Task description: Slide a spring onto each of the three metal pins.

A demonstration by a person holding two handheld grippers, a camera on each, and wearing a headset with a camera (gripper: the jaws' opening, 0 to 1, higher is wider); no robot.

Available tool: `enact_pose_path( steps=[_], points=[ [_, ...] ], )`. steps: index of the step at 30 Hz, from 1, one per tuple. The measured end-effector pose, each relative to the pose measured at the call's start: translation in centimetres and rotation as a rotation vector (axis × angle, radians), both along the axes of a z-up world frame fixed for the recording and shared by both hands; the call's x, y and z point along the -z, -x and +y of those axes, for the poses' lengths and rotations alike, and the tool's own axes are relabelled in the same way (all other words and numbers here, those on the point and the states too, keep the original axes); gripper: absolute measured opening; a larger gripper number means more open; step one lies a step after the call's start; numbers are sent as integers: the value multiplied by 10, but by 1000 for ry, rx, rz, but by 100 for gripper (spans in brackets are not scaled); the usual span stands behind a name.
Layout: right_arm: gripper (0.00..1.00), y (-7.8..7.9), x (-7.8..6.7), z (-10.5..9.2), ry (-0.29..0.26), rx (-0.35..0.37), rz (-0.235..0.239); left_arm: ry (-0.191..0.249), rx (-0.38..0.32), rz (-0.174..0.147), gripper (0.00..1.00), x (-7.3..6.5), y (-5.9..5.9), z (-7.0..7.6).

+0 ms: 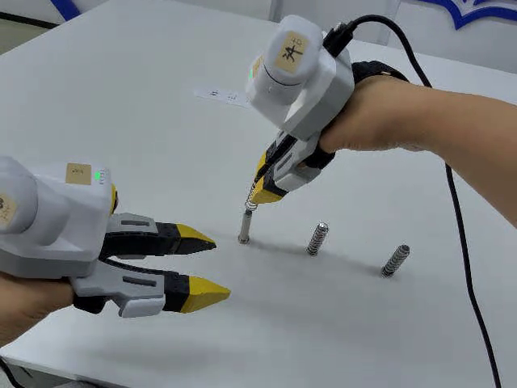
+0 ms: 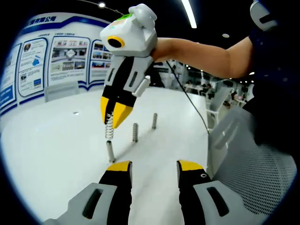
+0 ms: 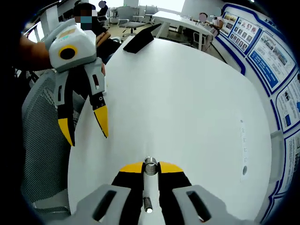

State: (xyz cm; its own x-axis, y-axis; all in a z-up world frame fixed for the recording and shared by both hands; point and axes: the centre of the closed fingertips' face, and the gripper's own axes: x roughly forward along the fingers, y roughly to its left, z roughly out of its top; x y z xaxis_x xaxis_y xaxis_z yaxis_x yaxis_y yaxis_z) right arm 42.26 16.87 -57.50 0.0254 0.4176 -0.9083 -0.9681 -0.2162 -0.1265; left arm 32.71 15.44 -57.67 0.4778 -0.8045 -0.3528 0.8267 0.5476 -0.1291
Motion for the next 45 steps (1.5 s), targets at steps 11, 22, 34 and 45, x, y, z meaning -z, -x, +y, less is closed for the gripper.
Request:
enact_pose_path(
  steps=[11,22,34,45],
  points=[
    [12,-2,13,0,40,9,19,7,-23,9,40,3,-1,7],
    [12,-3,31,2,84,12,23,11,-33,13,43,4,-2,8],
    [12,-3,57,0,124,32,20,22,-52,22,44,7,-2,12],
    [13,-5,72,-1,133,51,26,21,-59,30,45,8,-3,13]
  ],
)
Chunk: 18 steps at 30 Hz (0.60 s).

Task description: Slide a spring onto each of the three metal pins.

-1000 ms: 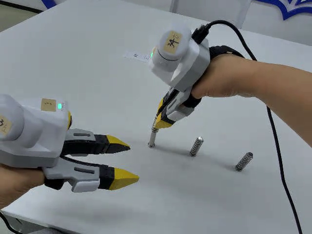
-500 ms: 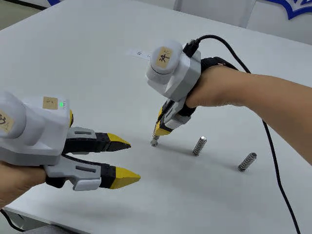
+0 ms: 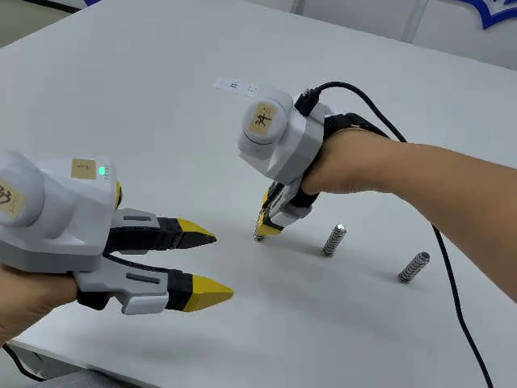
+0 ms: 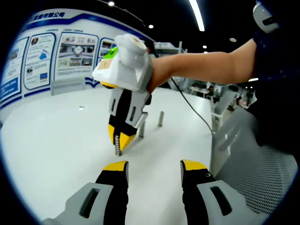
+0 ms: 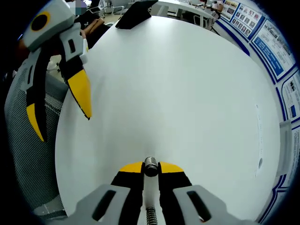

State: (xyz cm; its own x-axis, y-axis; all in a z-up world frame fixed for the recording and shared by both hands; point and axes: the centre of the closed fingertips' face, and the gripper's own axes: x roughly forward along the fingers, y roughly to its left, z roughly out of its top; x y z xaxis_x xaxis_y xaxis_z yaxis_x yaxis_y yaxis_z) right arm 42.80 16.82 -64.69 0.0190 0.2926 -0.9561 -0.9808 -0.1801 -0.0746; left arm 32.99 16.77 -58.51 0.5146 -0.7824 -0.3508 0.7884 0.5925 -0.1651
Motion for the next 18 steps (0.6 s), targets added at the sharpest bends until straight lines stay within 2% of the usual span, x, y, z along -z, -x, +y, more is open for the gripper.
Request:
enact_pose_path(
  steps=[9,15,18],
  points=[
    [16,-4,-2,-5,-19,20,5,0,-8,1,46,0,-2,1],
    [18,-4,-8,-14,-50,50,15,-1,-11,2,48,0,-3,1],
    [20,-6,-14,-19,-83,79,21,0,-13,2,48,0,-4,1]
  ],
)
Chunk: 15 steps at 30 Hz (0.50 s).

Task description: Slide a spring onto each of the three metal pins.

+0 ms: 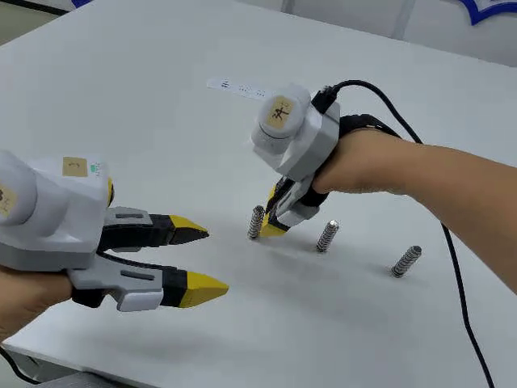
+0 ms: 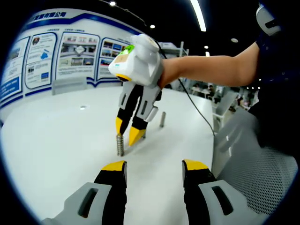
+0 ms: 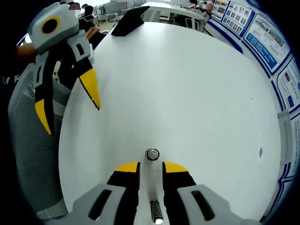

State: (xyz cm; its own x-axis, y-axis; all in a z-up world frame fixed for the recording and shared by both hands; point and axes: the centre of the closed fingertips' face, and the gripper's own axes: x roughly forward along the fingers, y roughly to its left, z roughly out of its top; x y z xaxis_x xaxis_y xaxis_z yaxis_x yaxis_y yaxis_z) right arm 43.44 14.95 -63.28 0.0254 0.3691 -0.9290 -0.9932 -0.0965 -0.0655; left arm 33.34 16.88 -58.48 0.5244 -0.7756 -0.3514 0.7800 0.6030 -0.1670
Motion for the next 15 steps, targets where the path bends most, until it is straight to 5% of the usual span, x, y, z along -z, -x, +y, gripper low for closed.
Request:
enact_pose_path(
  steps=[15],
  points=[
    [28,-8,-9,-46,-86,129,12,-6,-12,-2,52,-3,-6,3]
  ],
)
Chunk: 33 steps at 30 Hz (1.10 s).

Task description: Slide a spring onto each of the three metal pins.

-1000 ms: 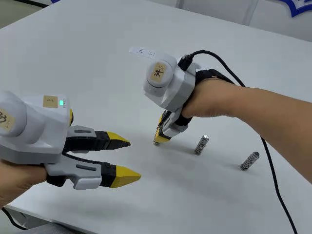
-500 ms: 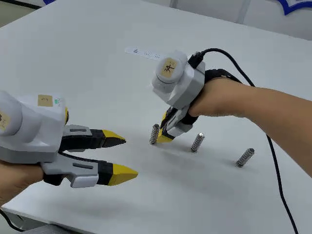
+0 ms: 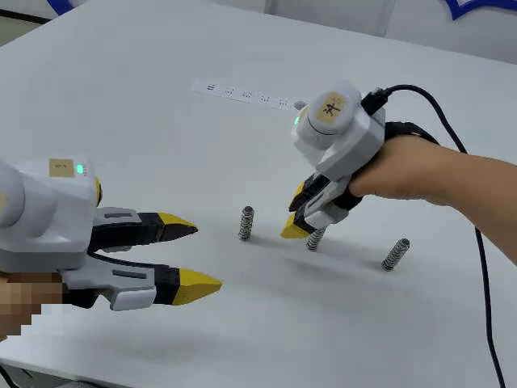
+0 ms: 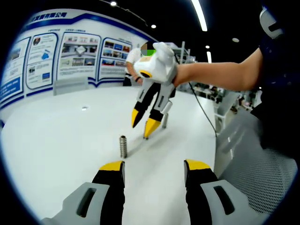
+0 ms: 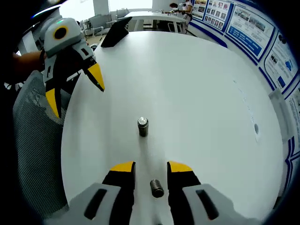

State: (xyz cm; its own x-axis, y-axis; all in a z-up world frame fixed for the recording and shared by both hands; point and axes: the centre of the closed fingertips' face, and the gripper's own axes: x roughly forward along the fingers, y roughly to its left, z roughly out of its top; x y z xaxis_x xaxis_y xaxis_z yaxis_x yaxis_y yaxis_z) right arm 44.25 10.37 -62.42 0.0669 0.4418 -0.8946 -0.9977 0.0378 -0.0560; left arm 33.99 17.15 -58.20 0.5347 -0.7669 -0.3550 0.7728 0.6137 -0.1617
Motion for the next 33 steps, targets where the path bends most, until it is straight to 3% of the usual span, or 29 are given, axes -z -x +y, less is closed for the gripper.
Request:
enact_pose_path(
  steps=[22,33],
  points=[
    [46,-7,-13,-57,-136,177,-33,2,-13,10,54,-1,-4,-1],
    [54,-14,-23,-89,-240,304,-61,2,-12,14,56,0,-7,-1]
  ],
)
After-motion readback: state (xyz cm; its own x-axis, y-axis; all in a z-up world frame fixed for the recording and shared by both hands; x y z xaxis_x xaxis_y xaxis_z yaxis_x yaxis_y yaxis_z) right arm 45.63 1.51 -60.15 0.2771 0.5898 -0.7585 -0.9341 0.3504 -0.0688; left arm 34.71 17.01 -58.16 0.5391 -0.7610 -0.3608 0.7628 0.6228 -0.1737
